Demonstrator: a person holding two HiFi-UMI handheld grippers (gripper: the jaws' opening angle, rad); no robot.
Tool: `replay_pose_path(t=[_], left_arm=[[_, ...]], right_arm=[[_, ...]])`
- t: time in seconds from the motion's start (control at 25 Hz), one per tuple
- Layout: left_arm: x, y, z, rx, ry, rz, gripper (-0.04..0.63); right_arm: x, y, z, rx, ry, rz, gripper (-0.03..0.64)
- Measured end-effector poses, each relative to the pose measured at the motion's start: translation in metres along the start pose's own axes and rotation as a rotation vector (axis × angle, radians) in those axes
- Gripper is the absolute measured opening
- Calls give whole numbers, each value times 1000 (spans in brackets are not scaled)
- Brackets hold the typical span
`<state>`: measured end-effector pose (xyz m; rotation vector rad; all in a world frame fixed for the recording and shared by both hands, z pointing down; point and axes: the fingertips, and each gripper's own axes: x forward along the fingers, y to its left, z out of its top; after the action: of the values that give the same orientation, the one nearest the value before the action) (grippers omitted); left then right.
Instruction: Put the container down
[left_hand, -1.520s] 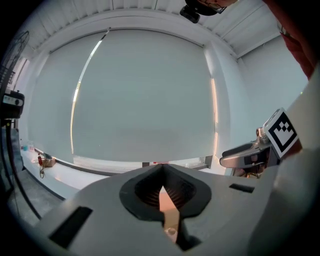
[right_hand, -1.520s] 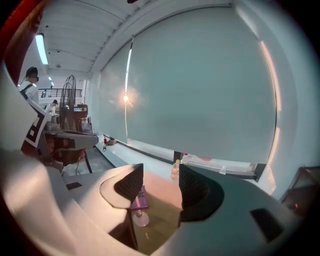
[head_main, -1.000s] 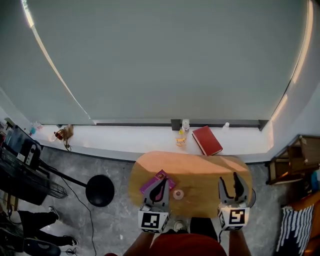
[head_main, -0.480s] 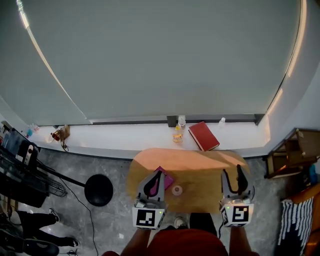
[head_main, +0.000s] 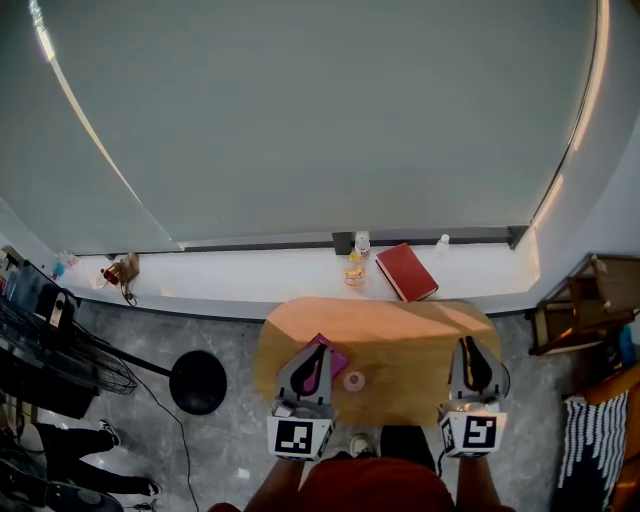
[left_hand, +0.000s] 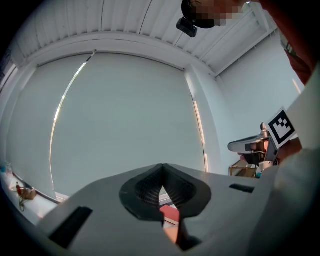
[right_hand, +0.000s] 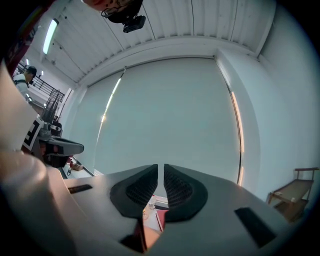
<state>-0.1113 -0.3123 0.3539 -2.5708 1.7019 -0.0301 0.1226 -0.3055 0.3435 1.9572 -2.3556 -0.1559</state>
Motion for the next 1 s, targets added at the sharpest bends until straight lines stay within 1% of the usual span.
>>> replay_pose_path(t=[0.16,0.32,0.56,0.76,1.0], left_arm=[[0,-3,-2,-5,-4,-5,6],[0,-5,-3,-3,8,-10,6],[3,-7,1,-5,-6,-7,6],[-2,-12,-3,-2,8,-9,6],[-5,-14,1,-9,-18,-1,6]], right_arm=[[-1,-1,-3,2,5,-6,-2],[-2,1,-3,0,5,0,-2],[-2,0,-2,-14,3,7,-2],[-7,0,-5,-14,5,7,-2],[-11,0,-6,-15,11,9,-2]])
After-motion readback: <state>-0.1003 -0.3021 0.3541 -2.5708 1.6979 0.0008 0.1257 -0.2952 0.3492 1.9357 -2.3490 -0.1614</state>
